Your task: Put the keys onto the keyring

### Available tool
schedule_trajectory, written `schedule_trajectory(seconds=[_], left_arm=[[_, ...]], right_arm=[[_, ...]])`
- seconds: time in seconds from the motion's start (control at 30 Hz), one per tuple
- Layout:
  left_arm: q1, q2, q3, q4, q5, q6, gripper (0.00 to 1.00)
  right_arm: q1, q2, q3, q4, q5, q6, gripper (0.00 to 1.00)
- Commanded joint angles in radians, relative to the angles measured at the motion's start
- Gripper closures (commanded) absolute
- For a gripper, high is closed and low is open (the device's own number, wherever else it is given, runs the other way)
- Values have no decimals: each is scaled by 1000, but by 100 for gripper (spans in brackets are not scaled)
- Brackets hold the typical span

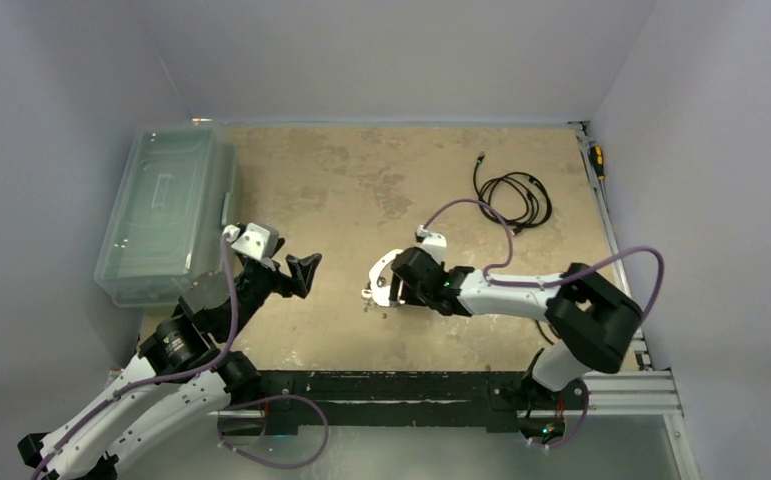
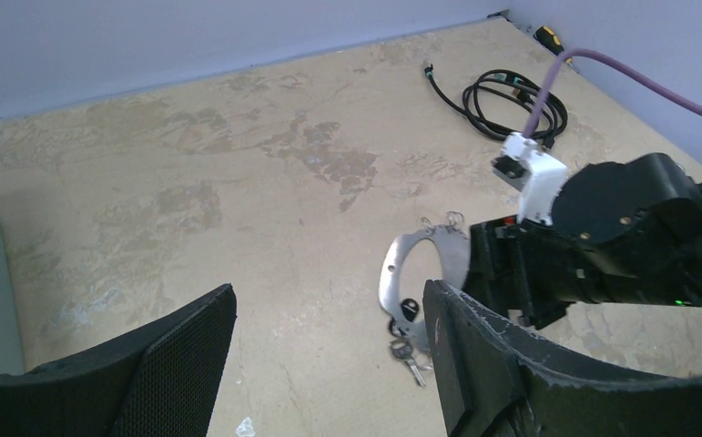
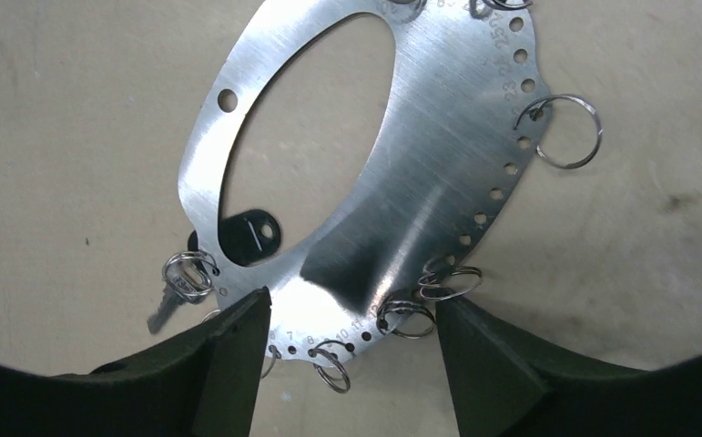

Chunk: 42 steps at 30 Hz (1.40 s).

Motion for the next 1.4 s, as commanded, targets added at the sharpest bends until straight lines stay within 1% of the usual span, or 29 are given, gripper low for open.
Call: schedule_trajectory(seconds=[0.0, 0.03, 0.1, 0.2, 0.27, 0.4, 0.43, 0.47, 0.53, 0.6, 0.73, 0.83, 1.0, 1.2, 1.23, 1.3, 1.37], left_arm=[[7, -3, 17, 13, -16, 1, 26], [6, -5, 17, 12, -18, 1, 26], [6, -11, 18, 9, -22, 1, 26], [8, -16, 17, 6, -30, 0, 26], [7, -19, 16, 4, -32, 1, 26], [8, -27, 15, 10, -46, 5, 25], [8, -27, 15, 12, -46, 5, 23], [8, -28, 15, 11, -48, 6, 19], [7, -30, 16, 10, -60, 3, 13], [8, -36, 16, 6, -74, 1, 9], [8, -45, 16, 3, -96, -2, 6], [8, -47, 15, 3, -93, -3, 6], [7, -43, 11, 8, -77, 2, 7], [8, -46, 11, 8, -76, 4, 7], [8, -45, 10, 8, -76, 3, 7], [7, -44, 10, 8, -76, 4, 7], [8, -43, 9, 8, -76, 5, 7]], right_arm=[[-7, 100, 152, 150, -13, -181, 34], [-12, 112, 164, 219, -15, -249, 33], [-33, 132, 196, 284, -52, -324, 31], [-40, 105, 233, 259, -64, -391, 26], [-40, 31, 204, 275, -59, -424, 19], [-40, -185, 129, 280, -8, -471, 4], [-39, -237, 118, 266, 10, -481, 1], [-39, -305, 111, 245, 34, -502, 1], [-39, -405, 94, 212, 33, -525, 1], [-38, -510, 63, 207, 33, -544, 1], [-38, -722, -39, 254, 22, -575, 1], [-39, -835, -98, 280, 22, -576, 1], [-39, -883, -99, 212, 52, -568, 1], [-39, -883, -89, 203, 61, -561, 1], [-39, -889, -89, 196, 85, -559, 1], [-39, -918, -109, 242, 79, -563, 1], [-39, -925, -97, 222, 94, -552, 1]])
